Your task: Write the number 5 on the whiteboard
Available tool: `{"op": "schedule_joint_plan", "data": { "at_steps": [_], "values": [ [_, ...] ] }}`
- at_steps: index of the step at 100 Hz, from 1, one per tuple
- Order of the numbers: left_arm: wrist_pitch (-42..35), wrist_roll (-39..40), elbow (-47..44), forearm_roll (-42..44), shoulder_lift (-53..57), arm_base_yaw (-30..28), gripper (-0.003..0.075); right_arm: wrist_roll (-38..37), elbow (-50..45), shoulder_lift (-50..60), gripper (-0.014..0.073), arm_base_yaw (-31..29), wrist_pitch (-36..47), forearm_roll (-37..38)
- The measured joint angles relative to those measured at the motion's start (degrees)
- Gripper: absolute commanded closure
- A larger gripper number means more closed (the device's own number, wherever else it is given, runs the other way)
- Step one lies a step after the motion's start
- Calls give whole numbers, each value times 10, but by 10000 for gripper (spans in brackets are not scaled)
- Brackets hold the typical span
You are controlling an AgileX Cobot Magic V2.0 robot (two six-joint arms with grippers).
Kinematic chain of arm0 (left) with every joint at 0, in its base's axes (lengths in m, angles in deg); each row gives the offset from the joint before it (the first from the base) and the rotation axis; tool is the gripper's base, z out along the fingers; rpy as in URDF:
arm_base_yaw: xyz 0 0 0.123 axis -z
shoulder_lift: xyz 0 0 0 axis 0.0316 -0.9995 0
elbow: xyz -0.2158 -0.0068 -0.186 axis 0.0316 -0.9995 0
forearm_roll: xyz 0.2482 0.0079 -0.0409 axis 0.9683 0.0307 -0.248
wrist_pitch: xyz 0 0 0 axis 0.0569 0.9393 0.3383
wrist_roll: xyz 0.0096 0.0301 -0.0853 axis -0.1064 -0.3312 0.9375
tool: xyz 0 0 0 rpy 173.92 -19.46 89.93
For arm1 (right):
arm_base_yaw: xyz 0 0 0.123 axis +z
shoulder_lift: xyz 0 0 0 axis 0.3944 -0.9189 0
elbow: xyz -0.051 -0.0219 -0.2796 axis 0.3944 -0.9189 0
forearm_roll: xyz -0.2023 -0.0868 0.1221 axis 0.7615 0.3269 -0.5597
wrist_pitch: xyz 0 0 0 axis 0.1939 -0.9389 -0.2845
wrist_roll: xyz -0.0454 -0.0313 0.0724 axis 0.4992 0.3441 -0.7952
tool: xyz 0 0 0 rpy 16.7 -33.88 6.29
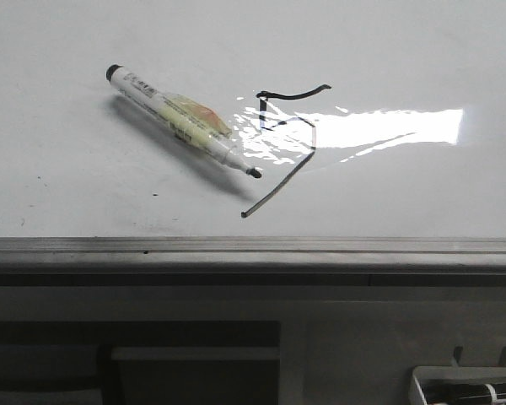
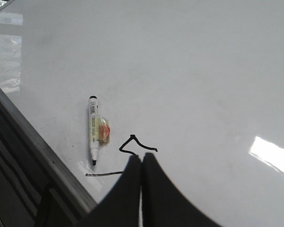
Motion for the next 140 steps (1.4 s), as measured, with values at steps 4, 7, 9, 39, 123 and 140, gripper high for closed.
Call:
{"op": "schedule_joint_plan", "data": {
  "at_steps": [4, 7, 9, 39, 123, 140],
  "values": [
    [0, 0, 0, -1, 0, 0, 741, 0, 0, 0, 655, 0, 0, 0],
    [0, 0, 0, -1, 0, 0, 741, 0, 0, 0, 655, 0, 0, 0],
    [0, 0, 0, -2, 0, 0, 741, 0, 0, 0, 655, 0, 0, 0],
    [0, 0, 0, -4, 0, 0, 741, -1, 0, 0, 655, 0, 0, 0],
    [1, 1, 0, -5, 0, 0, 741, -580, -229, 33, 655, -235, 55, 426],
    [1, 1, 0, -5, 0, 0, 741, -585, -244, 84, 655, -242, 21, 427]
  ]
}}
